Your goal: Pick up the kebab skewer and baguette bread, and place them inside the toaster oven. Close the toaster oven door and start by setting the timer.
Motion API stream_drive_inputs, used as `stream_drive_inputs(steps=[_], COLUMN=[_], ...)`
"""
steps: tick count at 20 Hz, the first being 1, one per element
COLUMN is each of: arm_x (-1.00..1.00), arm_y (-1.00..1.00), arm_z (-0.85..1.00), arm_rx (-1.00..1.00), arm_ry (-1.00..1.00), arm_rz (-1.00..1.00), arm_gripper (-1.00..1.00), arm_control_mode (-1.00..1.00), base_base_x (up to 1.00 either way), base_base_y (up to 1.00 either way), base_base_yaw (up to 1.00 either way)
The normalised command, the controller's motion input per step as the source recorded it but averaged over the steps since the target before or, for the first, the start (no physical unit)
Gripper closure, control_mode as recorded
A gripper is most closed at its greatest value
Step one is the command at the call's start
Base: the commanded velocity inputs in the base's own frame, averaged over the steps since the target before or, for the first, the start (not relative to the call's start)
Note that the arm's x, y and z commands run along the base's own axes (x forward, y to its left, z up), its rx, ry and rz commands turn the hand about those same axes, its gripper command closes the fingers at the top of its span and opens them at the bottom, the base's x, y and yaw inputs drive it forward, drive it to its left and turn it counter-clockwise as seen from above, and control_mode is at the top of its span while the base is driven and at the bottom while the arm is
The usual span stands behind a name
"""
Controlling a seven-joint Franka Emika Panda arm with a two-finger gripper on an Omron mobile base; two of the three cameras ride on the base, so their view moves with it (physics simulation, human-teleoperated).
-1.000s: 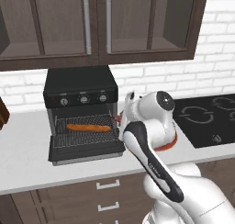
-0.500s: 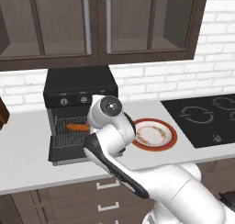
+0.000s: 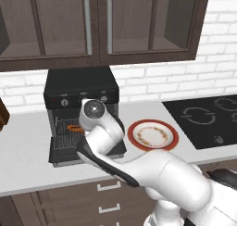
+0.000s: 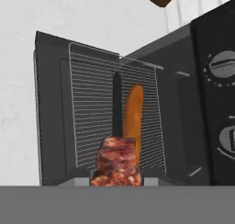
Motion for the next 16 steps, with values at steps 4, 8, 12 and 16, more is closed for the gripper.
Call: stream_drive_inputs(steps=[4,8,12,16], arm_x=[0.32,0.31,0.3,0.31], arm_y=[0.33,0.26,0.0,0.0], arm_z=[-0.4,-0.21,-0.12,-0.1], arm_rx=[-0.09,-0.04,0.0,0.0], arm_ry=[0.0,0.0,0.0,0.0], arm_rz=[0.0,0.0,0.0,0.0], arm_gripper=[1.0,1.0,1.0,1.0], arm_control_mode=[-1.0,-1.0,-1.0,-1.0], base_base_x=[0.0,0.0,0.0,0.0], base_base_y=[0.0,0.0,0.0,0.0], base_base_yaw=[0.0,0.0,0.0,0.0])
